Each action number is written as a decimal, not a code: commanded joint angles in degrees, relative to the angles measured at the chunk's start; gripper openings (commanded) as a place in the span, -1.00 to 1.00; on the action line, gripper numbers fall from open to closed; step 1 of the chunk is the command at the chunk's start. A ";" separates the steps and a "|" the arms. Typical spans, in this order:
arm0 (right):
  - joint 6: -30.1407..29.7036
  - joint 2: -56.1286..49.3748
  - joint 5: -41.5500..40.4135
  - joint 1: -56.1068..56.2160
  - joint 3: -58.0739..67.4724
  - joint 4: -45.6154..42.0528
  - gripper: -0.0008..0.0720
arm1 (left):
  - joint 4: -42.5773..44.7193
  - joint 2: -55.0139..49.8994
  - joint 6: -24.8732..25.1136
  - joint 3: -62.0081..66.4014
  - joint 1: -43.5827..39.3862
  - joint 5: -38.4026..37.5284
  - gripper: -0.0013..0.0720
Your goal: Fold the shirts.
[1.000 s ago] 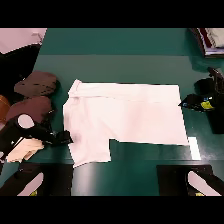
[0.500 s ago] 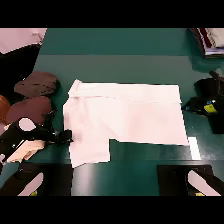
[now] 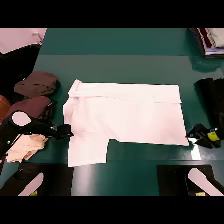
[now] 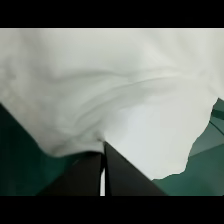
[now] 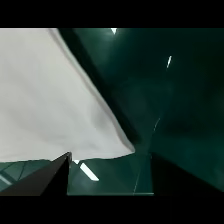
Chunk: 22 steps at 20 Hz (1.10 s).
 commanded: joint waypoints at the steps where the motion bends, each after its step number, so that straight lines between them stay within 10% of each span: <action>1: 0.33 -0.04 -5.22 -0.46 -4.59 3.21 0.22 | -0.11 0.04 0.42 0.52 0.02 -0.20 -0.91; 6: 1.20 -0.07 -7.78 7.10 -3.54 3.56 0.16 | 0.07 0.04 0.44 0.52 0.02 -0.33 -0.91; 10: -0.76 0.02 -5.38 9.90 -3.39 3.28 -0.94 | 1.51 0.04 1.38 0.74 0.02 -3.87 -0.91; 22: -1.79 15.58 9.40 13.09 12.39 -8.55 -0.94 | 4.00 17.09 -7.80 11.52 0.02 -19.69 -0.92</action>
